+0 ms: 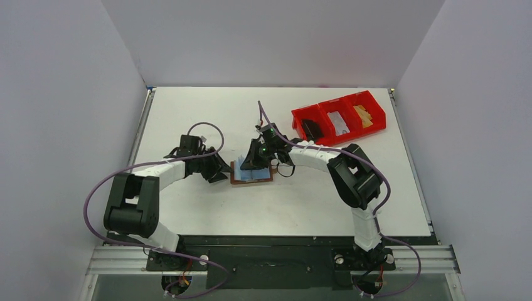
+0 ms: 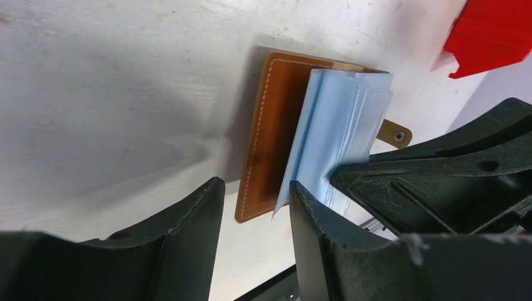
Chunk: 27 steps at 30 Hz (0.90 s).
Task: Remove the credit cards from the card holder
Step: Close the card holder at the center of the board.
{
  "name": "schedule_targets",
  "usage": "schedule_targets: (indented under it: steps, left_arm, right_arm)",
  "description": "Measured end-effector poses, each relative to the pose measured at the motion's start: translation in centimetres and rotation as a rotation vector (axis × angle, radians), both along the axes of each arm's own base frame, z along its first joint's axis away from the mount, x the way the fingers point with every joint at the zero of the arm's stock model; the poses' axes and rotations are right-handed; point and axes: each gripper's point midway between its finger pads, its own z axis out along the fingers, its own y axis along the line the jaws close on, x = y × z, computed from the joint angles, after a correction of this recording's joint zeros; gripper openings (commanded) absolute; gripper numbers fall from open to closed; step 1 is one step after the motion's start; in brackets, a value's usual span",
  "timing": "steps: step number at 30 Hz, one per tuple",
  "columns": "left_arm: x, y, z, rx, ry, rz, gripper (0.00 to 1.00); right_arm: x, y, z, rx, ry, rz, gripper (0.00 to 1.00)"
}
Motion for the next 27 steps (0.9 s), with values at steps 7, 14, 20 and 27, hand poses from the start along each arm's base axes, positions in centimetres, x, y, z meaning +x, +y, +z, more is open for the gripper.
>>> schedule_targets:
  steps: [7,14,20,27]
  left_arm:
    - [0.3,-1.2,0.1,-0.091,0.0,0.01,0.4]
    - [0.7,-1.7,0.5,-0.131,0.0,0.02,0.29]
    - [1.2,-2.0,0.8,-0.153,-0.017,0.025,0.06]
    - [1.2,-2.0,0.6,-0.148,-0.011,0.02,0.0]
  right_arm:
    - [0.1,0.9,1.2,0.067,-0.004,0.006,0.0]
    - [0.3,0.9,1.4,0.085,0.002,-0.001,0.0]
    - [0.8,0.8,1.6,0.092,-0.006,-0.009,0.0]
    - [0.7,0.8,1.5,0.091,-0.004,-0.008,0.08]
